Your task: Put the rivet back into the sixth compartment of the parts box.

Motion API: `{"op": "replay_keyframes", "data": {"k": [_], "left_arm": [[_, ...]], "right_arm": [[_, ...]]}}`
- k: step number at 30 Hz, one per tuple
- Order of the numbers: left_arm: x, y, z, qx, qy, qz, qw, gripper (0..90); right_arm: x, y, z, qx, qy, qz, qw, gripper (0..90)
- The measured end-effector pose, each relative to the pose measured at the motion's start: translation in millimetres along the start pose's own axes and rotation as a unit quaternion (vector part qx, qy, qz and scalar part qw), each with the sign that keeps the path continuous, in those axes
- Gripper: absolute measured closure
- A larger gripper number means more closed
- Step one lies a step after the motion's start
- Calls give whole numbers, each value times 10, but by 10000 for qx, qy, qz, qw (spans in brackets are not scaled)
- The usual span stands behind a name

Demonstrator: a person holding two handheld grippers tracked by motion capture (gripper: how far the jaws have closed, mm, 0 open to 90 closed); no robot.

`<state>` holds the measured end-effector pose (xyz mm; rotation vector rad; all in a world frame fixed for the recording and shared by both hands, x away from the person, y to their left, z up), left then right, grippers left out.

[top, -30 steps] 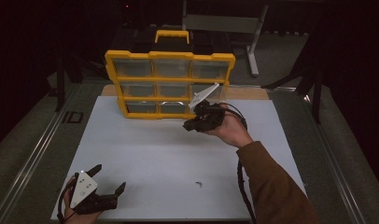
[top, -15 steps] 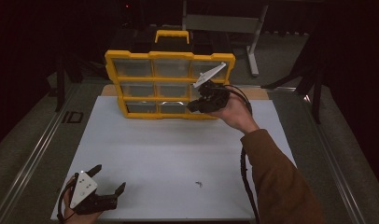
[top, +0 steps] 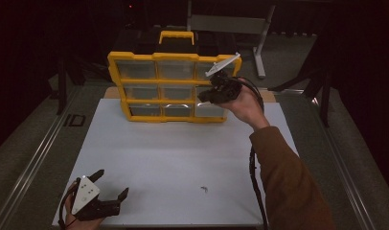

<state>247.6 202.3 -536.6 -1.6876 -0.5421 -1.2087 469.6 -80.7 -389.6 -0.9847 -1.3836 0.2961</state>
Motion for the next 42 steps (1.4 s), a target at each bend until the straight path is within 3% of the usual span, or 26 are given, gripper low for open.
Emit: {"op": "replay_keyframes", "data": {"k": [11, 21, 22, 23, 25, 27, 30, 42], "left_arm": [[-3, -1, 0, -2, -6, 7, 10000, 31], [-4, -2, 0, -3, -6, 10, 10000, 31], [-3, -2, -1, -3, -7, 8, 10000, 31], [-3, -2, 0, -3, -7, 9, 10000, 31], [-4, -3, 0, -2, -8, 8, 10000, 31], [-5, -1, 2, -3, -10, 12, 10000, 31], [-5, -1, -2, -8, -1, 17, 10000, 31], [-8, 5, -3, -9, -9, 25, 10000, 31]], "right_arm": [[-134, -8, -203, -445, 256, 262, 9983, 829], [-184, -29, -277, -652, 359, 347, 9966, 823], [-185, -30, -284, -685, 356, 347, 9964, 799], [-183, -31, -287, -707, 381, 333, 9962, 708], [-166, -18, -279, -670, 465, 216, 9964, 377], [-165, -8, -286, -815, 444, 216, 9955, 204], [-165, 5, -260, -786, 420, 209, 9958, 146], [-119, 27, -80, -341, 102, -39, 9994, 145]]}}
Point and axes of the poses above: each handheld gripper's, and its own axes: y roughly forward along the jaws, x roughly out of its top, z roughly to its left, the point moved 9 cm from there along y, roughly forward along the jaws, and after that the axes turned 9 degrees about -y, right-handed, at the moved point
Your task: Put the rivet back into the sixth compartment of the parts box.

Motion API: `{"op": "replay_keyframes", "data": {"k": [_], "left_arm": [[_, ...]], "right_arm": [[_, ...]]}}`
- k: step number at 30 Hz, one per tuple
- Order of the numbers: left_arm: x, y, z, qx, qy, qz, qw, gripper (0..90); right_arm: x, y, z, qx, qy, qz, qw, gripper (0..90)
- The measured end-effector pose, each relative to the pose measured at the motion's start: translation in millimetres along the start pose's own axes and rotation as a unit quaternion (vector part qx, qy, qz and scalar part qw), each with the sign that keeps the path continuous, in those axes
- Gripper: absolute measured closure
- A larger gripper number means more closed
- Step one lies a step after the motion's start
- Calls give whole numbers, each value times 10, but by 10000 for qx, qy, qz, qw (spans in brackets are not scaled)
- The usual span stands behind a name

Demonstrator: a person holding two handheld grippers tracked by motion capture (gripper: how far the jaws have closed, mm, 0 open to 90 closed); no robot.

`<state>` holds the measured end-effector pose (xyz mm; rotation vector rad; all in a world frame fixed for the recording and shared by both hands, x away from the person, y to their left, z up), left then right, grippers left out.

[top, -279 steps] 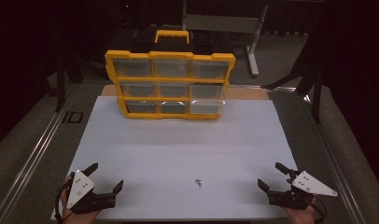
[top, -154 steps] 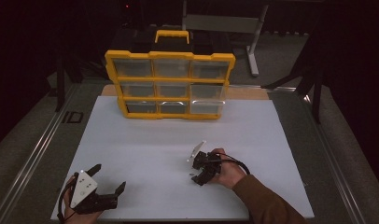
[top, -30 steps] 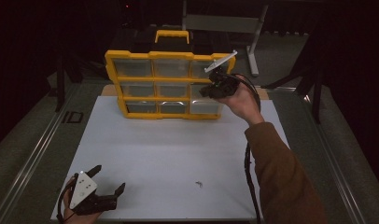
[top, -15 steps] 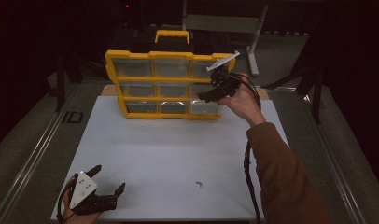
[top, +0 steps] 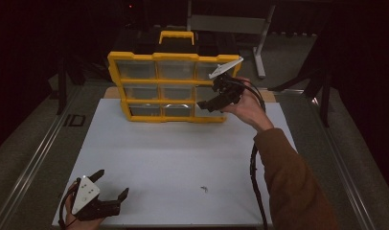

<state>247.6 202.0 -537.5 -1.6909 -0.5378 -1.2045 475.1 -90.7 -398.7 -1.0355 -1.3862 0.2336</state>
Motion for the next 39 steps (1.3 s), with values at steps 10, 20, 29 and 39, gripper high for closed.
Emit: {"op": "replay_keyframes", "data": {"k": [10, 20, 29, 39], "left_arm": [[1, -1, 2, 2, 5, 0, 10000, 30], [1, 1, -1, 9, 7, -2, 10000, 31], [1, 1, -1, 10, 11, -3, 10000, 31], [1, 0, -2, 7, 17, 1, 10000, 31]], "right_arm": [[13, 37, 228, 191, -385, 39, 9991, 148], [34, 64, 569, 430, -816, -22, 9957, 160], [-5, 106, 888, 665, -1205, 23, 9905, 160], [-243, 238, 1072, 905, -1223, 144, 9883, 165]]}}
Point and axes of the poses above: each handheld gripper's, and its own axes: y roughly forward along the jaws, x roughly out of its top, z roughly to its left, the point moved 9 cm from there along y, roughly forward along the jaws, and after that the axes turned 9 degrees about -y, right-handed, at the moved point
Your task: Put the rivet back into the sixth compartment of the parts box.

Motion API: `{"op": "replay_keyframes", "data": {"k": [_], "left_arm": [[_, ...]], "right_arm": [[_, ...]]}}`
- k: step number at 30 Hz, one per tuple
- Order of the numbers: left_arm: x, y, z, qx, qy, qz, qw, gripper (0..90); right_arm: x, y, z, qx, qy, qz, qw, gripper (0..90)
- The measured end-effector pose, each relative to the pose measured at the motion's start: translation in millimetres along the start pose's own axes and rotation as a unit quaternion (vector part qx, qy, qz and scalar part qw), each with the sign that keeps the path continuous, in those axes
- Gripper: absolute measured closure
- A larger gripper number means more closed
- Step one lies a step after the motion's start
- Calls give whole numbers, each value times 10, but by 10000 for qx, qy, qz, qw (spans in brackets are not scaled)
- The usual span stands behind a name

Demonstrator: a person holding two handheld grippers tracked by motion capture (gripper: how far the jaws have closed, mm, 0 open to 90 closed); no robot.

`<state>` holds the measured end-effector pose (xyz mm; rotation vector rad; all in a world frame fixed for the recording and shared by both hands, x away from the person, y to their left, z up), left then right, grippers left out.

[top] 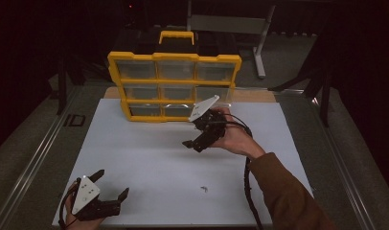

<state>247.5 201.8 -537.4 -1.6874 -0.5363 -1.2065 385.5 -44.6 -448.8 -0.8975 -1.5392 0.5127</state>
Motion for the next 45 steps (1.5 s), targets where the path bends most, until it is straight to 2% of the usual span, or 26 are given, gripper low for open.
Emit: {"op": "replay_keyframes", "data": {"k": [6, 14, 21, 30, 45], "left_arm": [[0, 2, -1, -3, -3, 0, 10000, 31], [2, 5, -3, -2, 1, -5, 10000, 31], [1, 7, -3, 1, -6, -1, 10000, 31], [1, 10, -4, -5, -4, 1, 10000, 31], [-1, 12, -6, -5, 5, 17, 10000, 31]], "right_arm": [[-162, 60, 62, 30, 153, 0, 9999, 166], [-414, 157, 201, 89, 188, 171, 9996, 166], [-610, 218, 291, 159, 341, 203, 9991, 166], [-803, 275, 387, 198, 472, 266, 9983, 166], [-1050, 338, 589, 331, 498, 433, 9973, 166]]}}
Point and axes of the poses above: each handheld gripper's, and its own axes: y roughly forward along the jaws, x roughly out of its top, z roughly to its left, the point moved 9 cm from there along y, roughly forward along the jaws, and after that the axes turned 9 degrees about -y, right-handed, at the moved point
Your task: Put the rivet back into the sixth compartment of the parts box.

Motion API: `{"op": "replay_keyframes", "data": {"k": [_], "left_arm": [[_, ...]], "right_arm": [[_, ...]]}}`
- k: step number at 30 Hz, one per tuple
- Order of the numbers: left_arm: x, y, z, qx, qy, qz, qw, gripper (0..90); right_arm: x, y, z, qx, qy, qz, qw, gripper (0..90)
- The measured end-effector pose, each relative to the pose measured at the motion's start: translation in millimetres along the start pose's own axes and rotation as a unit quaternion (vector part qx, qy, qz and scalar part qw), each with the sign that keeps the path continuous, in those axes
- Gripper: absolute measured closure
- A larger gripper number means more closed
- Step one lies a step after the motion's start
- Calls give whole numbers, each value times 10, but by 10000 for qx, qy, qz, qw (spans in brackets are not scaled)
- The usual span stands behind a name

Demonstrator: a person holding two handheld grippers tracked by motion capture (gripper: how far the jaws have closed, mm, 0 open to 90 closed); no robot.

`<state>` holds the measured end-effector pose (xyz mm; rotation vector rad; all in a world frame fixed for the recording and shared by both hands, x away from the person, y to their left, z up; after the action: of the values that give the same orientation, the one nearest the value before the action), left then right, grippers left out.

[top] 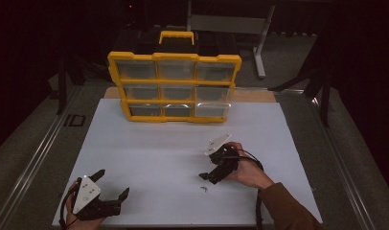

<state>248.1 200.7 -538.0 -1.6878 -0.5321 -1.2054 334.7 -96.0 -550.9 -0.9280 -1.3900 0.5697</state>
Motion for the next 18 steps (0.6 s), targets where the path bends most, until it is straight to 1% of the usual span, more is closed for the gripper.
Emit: {"op": "replay_keyframes", "data": {"k": [4, 7, 9, 14, 18], "left_arm": [[2, 0, 1, 0, 4, -5, 10000, 31], [2, 1, -1, -2, 11, -1, 10000, 31], [3, -1, -1, -1, 16, -5, 10000, 31], [3, -1, 0, -3, 14, -9, 10000, 31], [2, -1, 0, -4, 14, -4, 10000, 31]], "right_arm": [[-53, 40, 58, 22, -77, 127, 9999, 166], [-54, 47, 96, 20, -113, 212, 9997, 166], [-55, 59, 121, 30, -180, 287, 9994, 166], [-93, 120, 170, 24, -311, 580, 9978, 166], [-103, 167, 201, 4, -406, 737, 9965, 167]]}}
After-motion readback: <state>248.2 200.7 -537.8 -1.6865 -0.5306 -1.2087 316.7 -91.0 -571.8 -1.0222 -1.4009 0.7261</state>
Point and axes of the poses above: each handheld gripper's, and its own axes: y roughly forward along the jaws, x roughly out of its top, z roughly to its left, the point moved 9 cm from there along y, roughly forward along the jaws, and after that the axes turned 9 degrees about -y, right-handed, at the moved point
